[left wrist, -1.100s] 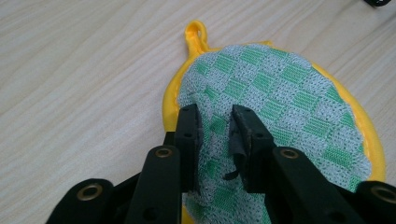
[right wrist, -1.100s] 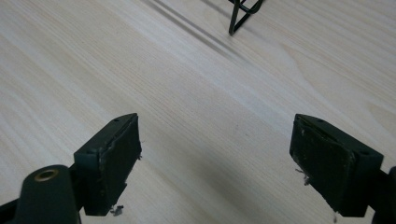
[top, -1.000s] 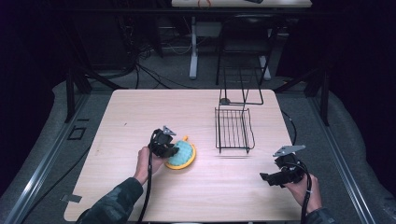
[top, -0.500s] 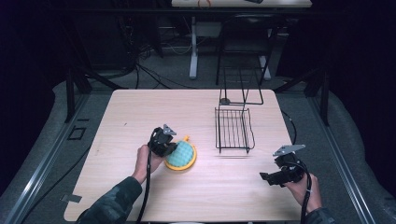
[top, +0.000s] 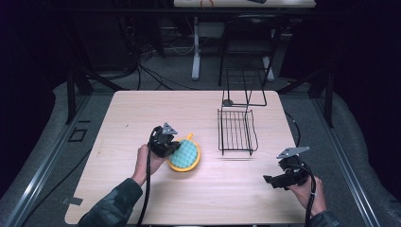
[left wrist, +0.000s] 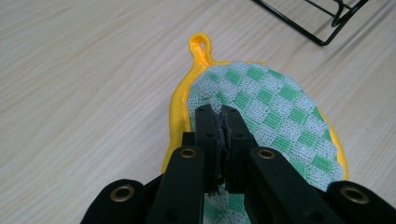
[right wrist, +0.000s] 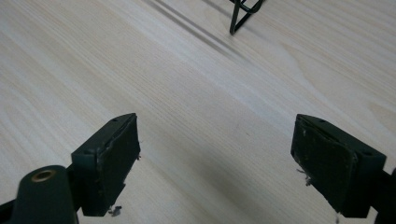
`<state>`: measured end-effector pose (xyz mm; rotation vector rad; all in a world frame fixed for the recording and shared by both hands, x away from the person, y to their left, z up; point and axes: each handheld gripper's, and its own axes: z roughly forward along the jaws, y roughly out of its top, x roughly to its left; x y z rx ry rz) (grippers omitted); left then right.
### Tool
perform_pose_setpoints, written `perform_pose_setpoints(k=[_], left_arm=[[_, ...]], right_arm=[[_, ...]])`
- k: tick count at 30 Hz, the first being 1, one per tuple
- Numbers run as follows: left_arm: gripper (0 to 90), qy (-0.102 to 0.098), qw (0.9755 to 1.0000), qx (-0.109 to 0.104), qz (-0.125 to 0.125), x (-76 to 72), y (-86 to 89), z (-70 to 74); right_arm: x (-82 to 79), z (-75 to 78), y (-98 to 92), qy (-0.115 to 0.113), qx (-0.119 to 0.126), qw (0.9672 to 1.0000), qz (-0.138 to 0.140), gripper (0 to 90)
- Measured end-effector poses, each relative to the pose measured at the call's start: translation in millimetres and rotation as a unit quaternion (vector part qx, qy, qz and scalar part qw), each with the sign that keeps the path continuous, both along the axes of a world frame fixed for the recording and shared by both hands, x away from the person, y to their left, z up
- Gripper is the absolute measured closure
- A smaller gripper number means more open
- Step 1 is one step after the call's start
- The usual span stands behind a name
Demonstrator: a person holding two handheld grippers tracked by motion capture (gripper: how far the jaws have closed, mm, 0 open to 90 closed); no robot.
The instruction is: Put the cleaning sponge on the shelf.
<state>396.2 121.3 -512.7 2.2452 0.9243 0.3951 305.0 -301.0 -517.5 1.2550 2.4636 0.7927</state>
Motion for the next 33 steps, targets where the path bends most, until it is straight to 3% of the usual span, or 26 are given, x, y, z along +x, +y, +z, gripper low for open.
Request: perform_pose_setpoints(k=[22, 33], left_arm=[[87.3, -0.019, 0.9992, -0.030, -0.017, -4.4, -10.7, 21.0], [87.3, -0.018, 0.9984, -0.048, -0.022, -1.8, -20.3, 28.0]], right_arm=[[0.4, -1.3, -0.2, 0.003, -0.004, 1.0000, -0.004, 14.2], [0.4, -1.5, -1.0, 0.005, -0.004, 0.9999, -0.011, 13.8]])
